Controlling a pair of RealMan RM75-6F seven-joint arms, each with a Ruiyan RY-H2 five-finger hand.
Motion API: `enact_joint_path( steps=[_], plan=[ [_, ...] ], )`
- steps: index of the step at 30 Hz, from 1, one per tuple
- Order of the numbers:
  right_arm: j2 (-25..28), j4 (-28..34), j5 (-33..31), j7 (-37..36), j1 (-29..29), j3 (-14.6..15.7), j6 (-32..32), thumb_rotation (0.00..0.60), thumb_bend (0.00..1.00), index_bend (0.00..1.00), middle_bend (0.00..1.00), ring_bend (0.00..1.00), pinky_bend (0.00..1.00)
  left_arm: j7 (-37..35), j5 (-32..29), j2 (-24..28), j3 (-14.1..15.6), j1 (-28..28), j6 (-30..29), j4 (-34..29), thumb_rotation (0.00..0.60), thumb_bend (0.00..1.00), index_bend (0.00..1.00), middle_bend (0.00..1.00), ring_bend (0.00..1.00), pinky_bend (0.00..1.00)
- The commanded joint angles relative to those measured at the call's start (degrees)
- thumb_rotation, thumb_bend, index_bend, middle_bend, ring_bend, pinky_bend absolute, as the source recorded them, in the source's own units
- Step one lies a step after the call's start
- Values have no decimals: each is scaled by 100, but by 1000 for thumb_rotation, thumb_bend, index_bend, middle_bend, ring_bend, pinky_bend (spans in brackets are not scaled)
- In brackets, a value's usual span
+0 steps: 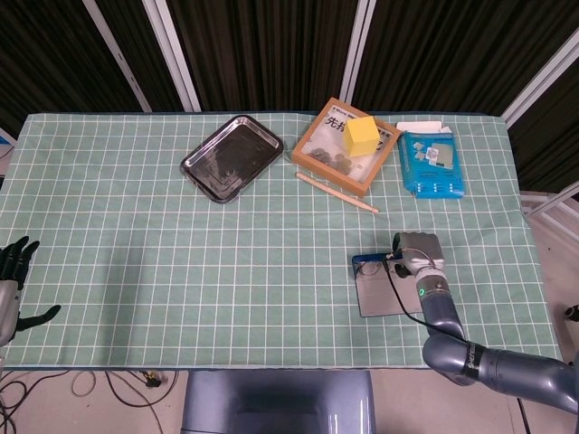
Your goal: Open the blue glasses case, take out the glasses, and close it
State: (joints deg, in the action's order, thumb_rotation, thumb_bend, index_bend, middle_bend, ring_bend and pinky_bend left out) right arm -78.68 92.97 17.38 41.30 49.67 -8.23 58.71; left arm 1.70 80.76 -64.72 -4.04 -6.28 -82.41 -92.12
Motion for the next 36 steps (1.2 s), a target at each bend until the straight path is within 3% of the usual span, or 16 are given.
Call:
enact_joint_path(
  steps=[1, 12, 36],
  plan=[
    [-28, -33, -36, 14, 17, 8, -11, 600, 413, 412, 904, 994, 1000, -2, -2, 1, -1, 0, 1, -2, 600, 0, 0, 0, 0, 0],
    [-109, -140, -153, 29, 68, 2, -35, 600, 485, 412, 904, 994, 1000, 2, -22, 7, -3, 2, 11, -17, 600, 0, 0, 0, 0, 0],
    [-207, -242, -334, 63, 113, 2, -26, 600, 510, 421, 904, 993, 1000, 0, -75, 12, -21, 4, 31, -30, 600, 0, 0, 0, 0, 0]
  ],
)
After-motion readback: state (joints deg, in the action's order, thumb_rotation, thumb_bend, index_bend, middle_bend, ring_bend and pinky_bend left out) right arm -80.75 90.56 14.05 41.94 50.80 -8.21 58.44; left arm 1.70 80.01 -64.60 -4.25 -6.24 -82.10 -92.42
